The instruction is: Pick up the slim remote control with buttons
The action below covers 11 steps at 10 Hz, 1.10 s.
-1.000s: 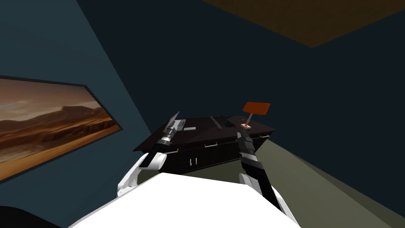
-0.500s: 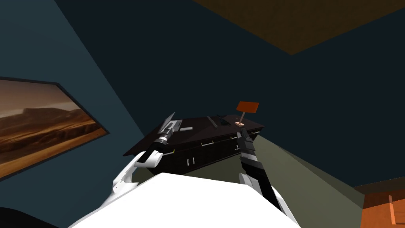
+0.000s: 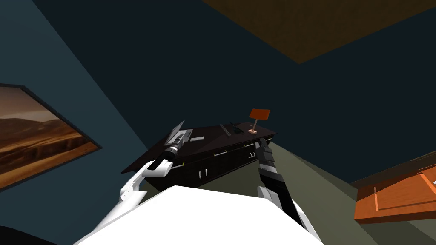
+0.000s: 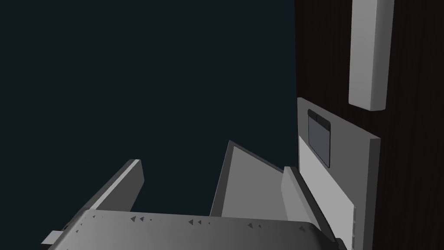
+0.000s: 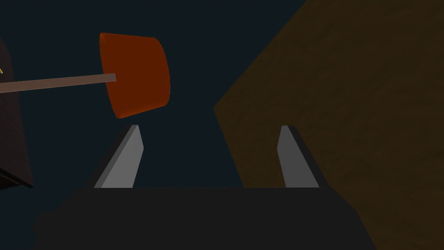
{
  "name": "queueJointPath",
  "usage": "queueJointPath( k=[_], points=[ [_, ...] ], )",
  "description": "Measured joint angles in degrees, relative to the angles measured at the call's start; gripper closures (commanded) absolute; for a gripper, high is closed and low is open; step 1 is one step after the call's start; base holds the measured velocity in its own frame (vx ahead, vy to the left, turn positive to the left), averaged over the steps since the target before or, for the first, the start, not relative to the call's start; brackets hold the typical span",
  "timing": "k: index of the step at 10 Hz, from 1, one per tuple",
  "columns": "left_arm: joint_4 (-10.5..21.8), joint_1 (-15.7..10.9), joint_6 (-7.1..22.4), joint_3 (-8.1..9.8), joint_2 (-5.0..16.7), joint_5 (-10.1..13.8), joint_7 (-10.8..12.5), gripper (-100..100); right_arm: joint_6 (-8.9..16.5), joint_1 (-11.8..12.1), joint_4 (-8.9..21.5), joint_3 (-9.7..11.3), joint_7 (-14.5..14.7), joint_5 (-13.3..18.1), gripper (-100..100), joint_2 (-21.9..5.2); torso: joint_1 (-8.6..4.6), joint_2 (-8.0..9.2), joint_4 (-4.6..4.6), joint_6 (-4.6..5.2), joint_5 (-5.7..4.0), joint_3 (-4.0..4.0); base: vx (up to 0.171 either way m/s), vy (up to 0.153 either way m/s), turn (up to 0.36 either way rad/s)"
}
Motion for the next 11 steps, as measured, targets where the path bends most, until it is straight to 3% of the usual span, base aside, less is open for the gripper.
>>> queueJointPath(
  k=[1,5,6,8,11],
  points=[
    [1.3,-0.9,1.7,1.16,1.8,1.1,0.6,-100,0.0,0.0,0.0,0.0,0.0,0.0,0,0.0,-0.05,0.0,0.0,0.06,-0.01,0.0,-0.014,-0.023,-0.126],
    [4.9,-2.4,7.5,3.3,4.1,2.8,1.5,-100,0.0,0.0,0.0,0.0,0.0,0.0,0,0.0,0.0,0.0,0.0,-0.01,0.0,0.0,-0.012,-0.021,-0.132],
    [7.1,-3.1,8.5,4.19,5.5,3.8,1.9,-100,0.0,0.0,0.0,0.0,0.0,0.0,0,0.0,0.0,0.0,0.0,0.04,0.0,0.0,-0.012,-0.019,-0.152],
    [7.3,-3.5,11.5,5.0,6.2,4.3,2.3,-100,0.0,0.0,0.0,0.0,0.0,0.0,0,0.0,0.0,0.0,0.0,-0.01,0.0,0.0,-0.01,-0.019,-0.143],
    [10.6,-4.9,16.3,7.42,8.9,6.4,3.3,-100,0.0,0.0,0.0,0.0,0.0,0.0,0,0.0,-0.06,0.01,0.0,0.03,-0.02,0.0,-0.012,-0.026,-0.141]
  ],
)
